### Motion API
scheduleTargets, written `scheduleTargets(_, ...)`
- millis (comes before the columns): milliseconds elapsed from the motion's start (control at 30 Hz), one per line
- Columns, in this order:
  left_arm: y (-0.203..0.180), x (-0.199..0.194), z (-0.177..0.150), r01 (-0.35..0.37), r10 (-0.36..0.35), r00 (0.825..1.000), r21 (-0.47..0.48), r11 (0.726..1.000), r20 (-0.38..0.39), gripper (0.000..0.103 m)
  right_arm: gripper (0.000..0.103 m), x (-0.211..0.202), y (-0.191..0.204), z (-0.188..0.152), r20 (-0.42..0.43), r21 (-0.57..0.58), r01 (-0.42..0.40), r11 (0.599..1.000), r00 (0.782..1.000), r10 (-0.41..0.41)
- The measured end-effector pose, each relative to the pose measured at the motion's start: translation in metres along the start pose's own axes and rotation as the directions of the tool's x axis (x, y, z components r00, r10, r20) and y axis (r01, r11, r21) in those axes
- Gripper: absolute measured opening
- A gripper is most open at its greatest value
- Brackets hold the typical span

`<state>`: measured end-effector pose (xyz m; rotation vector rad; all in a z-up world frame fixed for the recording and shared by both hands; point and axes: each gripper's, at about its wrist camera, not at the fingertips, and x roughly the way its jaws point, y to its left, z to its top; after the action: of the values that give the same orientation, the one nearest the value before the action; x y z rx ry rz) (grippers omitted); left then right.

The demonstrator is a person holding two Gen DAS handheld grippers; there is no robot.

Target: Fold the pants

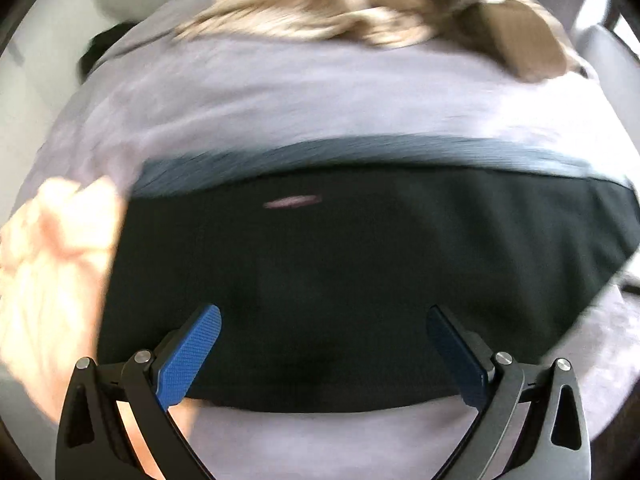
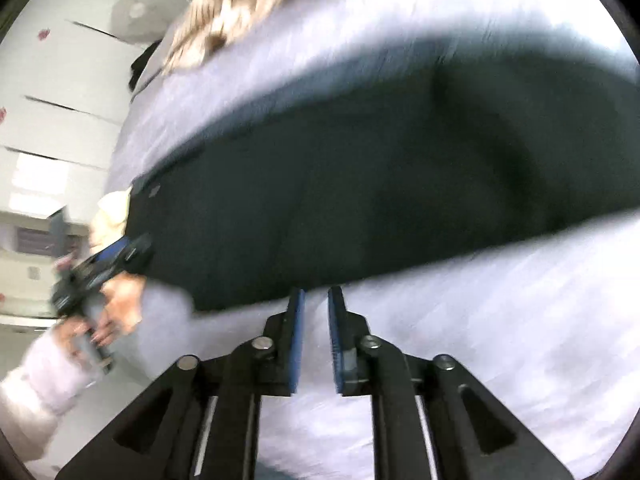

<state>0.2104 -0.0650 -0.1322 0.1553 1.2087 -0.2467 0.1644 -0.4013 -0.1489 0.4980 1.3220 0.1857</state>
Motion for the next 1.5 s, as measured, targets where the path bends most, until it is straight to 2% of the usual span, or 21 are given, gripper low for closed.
scheduleTargets(33,-0.020,0.003,0.003,0.037,-0.037,0.999,0.016,0.999,0.001,0.103,0.030,-0.006,-0.003,0.010,0.034,-0.011,0.039,0.999,0.999,-0.039)
scheduleTargets(67,-0.035,0.009,0.005,0.061,-0.061,0.998,0.027,0.998,-0.002,0.103,0.047,-0.008,-0.008,0.021,0.056,-0.010,0.076,0.997,0.996,-0.075)
scheduleTargets(100,-0.055,0.019,0.007,0.064,-0.063,0.998,0.041,0.997,-0.016,0.103,0.054,-0.003,-0.016,0.029,0.058,-0.007,0.104,0.995,0.993,-0.103)
scheduleTargets(167,-0.086,0.047,0.000,0.019,-0.011,0.997,0.094,0.995,-0.080,0.103,0.050,0.021,-0.032,0.031,0.006,-0.023,0.176,0.984,0.984,-0.176)
scheduleTargets(233,-0.095,0.057,-0.013,-0.033,0.042,0.998,0.162,0.986,-0.052,0.103,0.050,0.036,-0.037,0.016,-0.001,-0.082,0.222,0.972,0.975,-0.223)
scheduleTargets(267,-0.095,0.054,-0.021,-0.033,0.037,0.999,0.187,0.982,-0.019,0.103,0.050,0.035,-0.033,0.005,0.017,-0.133,0.254,0.958,0.967,-0.254)
scheduleTargets(367,-0.084,0.047,-0.022,-0.005,0.015,0.998,0.171,0.985,-0.055,0.103,0.049,0.033,-0.028,-0.013,0.000,-0.199,0.312,0.929,0.948,-0.319)
scheduleTargets(433,-0.079,0.037,-0.013,-0.009,0.021,0.997,0.149,0.989,-0.079,0.103,0.049,0.022,-0.021,-0.013,0.003,-0.193,0.295,0.936,0.954,-0.300)
scheduleTargets(533,-0.075,0.017,0.007,0.007,-0.007,1.000,0.122,0.992,0.005,0.103,0.051,-0.013,-0.021,0.003,0.083,-0.130,0.219,0.967,0.974,-0.210)
scheduleTargets(633,-0.073,0.024,0.042,-0.020,0.016,0.998,0.073,0.997,0.054,0.103,0.051,-0.021,-0.008,0.034,0.147,-0.144,0.220,0.965,0.969,-0.199)
scheduleTargets(733,-0.057,0.056,0.074,-0.115,0.116,0.992,-0.025,0.993,0.050,0.103,0.051,0.009,0.009,0.072,0.146,-0.163,0.220,0.962,0.970,-0.197)
scheduleTargets(800,-0.041,0.075,0.085,-0.177,0.183,0.983,-0.127,0.976,0.034,0.103,0.051,0.034,0.013,0.086,0.123,-0.171,0.221,0.960,0.972,-0.202)
scheduleTargets(833,-0.030,0.083,0.090,-0.186,0.192,0.981,-0.171,0.968,0.021,0.103,0.051,0.050,0.016,0.096,0.102,-0.174,0.225,0.959,0.972,-0.209)
scheduleTargets(900,-0.018,0.089,0.093,-0.236,0.244,0.970,-0.192,0.953,0.019,0.103,0.051,0.073,0.013,0.103,0.078,-0.190,0.269,0.944,0.963,-0.259)
scheduleTargets(967,-0.007,0.093,0.096,-0.268,0.273,0.962,-0.183,0.946,0.002,0.103,0.051,0.073,0.004,0.111,0.124,-0.209,0.298,0.931,0.953,-0.277)
scheduleTargets(1067,0.009,0.085,0.096,-0.258,0.260,0.966,-0.190,0.947,-0.014,0.103,0.051,0.051,-0.017,0.121,0.167,-0.151,0.404,0.902,0.910,-0.380)
scheduleTargets(1133,0.011,0.076,0.093,-0.249,0.251,0.968,-0.175,0.953,-0.011,0.103,0.062,0.032,-0.035,0.125,0.147,-0.065,0.377,0.924,0.919,-0.365)
scheduleTargets(1167,0.011,0.071,0.091,-0.244,0.245,0.969,-0.161,0.956,-0.011,0.103,0.073,0.019,-0.044,0.123,0.140,-0.019,0.360,0.933,0.925,-0.354)
scheduleTargets(1200,0.007,0.064,0.087,-0.238,0.239,0.971,-0.141,0.961,-0.012,0.103,0.076,0.004,-0.052,0.117,0.140,0.018,0.334,0.943,0.933,-0.333)
scheduleTargets(1333,-0.013,0.041,0.069,-0.187,0.186,0.982,-0.062,0.980,-0.021,0.103,0.076,-0.029,-0.070,0.075,0.121,0.108,0.279,0.954,0.949,-0.291)
scheduleTargets(1500,-0.073,0.014,0.042,-0.077,0.081,0.995,0.054,0.996,-0.062,0.103,0.079,-0.054,-0.097,0.013,0.076,0.247,0.234,0.940,0.963,-0.260)
